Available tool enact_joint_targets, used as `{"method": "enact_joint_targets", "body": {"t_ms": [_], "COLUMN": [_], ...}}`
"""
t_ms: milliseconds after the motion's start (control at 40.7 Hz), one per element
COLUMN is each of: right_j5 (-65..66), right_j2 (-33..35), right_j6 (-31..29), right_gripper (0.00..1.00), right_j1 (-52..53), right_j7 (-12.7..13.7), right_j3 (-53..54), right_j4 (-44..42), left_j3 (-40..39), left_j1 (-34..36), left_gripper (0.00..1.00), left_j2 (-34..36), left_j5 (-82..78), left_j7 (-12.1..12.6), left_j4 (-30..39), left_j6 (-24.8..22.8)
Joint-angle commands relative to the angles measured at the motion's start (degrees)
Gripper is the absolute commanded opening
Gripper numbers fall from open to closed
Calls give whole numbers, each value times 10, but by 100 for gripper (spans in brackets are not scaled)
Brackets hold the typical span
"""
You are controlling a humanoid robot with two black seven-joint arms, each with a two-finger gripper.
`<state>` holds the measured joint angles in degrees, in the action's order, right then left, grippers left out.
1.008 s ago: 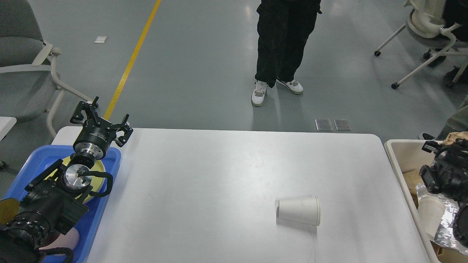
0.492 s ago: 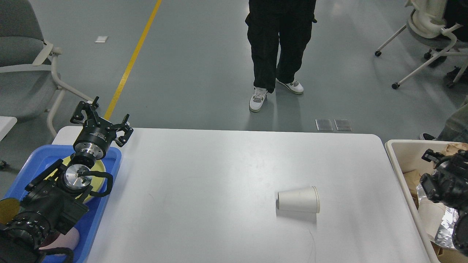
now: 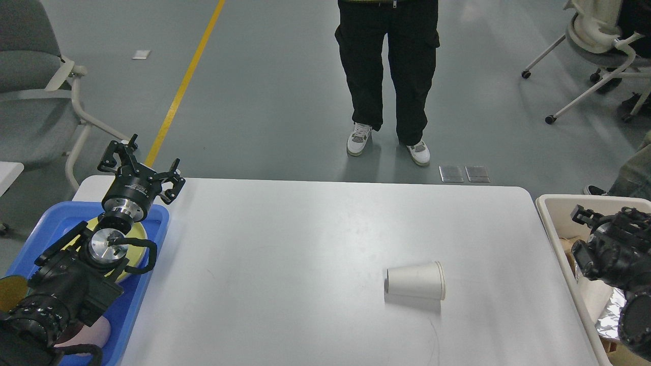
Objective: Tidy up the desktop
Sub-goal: 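Move the right gripper to the upright white cup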
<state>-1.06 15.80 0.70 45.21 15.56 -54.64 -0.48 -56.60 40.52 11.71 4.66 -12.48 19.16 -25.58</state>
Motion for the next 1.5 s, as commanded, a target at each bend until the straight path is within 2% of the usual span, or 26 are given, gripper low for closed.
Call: {"method": "enact_joint_targets", "body": {"t_ms": [0,221,295,590,615,738,762,860,959,1057,1131,1278,1377,1475], "right_j5": [0,-1,-2,1,2,6,5,-3,-38,-92,-175,-319,-372,-389], "right_j2": [-2,-2,-2,75,80,92,93,89,83,81,78,56,25,1], "right_j6": [-1,-7,-20,-133,-151,-168,-168,-171,-193,-182,-134,-49,-4,32], "right_gripper": [100,100,100,100,100,100,100,100,100,100,100,100,100,100], "right_j1": [1,58,125,396,430,500,520,538,531,520,495,403,337,290], "right_j7": [0,1,1,-11,-12,-11,-10,0,8,15,24,60,65,76], "right_j3": [1,7,10,11,11,12,12,24,24,28,65,126,166,188], "right_j4": [3,26,99,495,556,707,762,866,885,874,840,746,677,647], "left_j3": [-1,0,-1,0,0,0,0,-1,-1,-1,-1,-1,-1,-1], "left_j1": [0,0,0,0,-1,-1,0,0,0,0,0,0,0,0], "left_gripper": [98,98,98,98,98,98,98,98,98,98,98,98,98,98], "left_j2": [0,0,0,0,0,0,0,0,1,0,0,0,0,0], "left_j5": [0,0,0,0,0,0,0,0,0,0,0,0,0,0], "left_j7": [0,0,0,0,0,0,0,0,0,0,0,0,0,0], "left_j4": [0,0,0,0,0,0,0,0,0,0,0,0,0,0], "left_j6": [-1,0,-1,0,0,0,0,-1,0,-1,-1,0,0,0]}}
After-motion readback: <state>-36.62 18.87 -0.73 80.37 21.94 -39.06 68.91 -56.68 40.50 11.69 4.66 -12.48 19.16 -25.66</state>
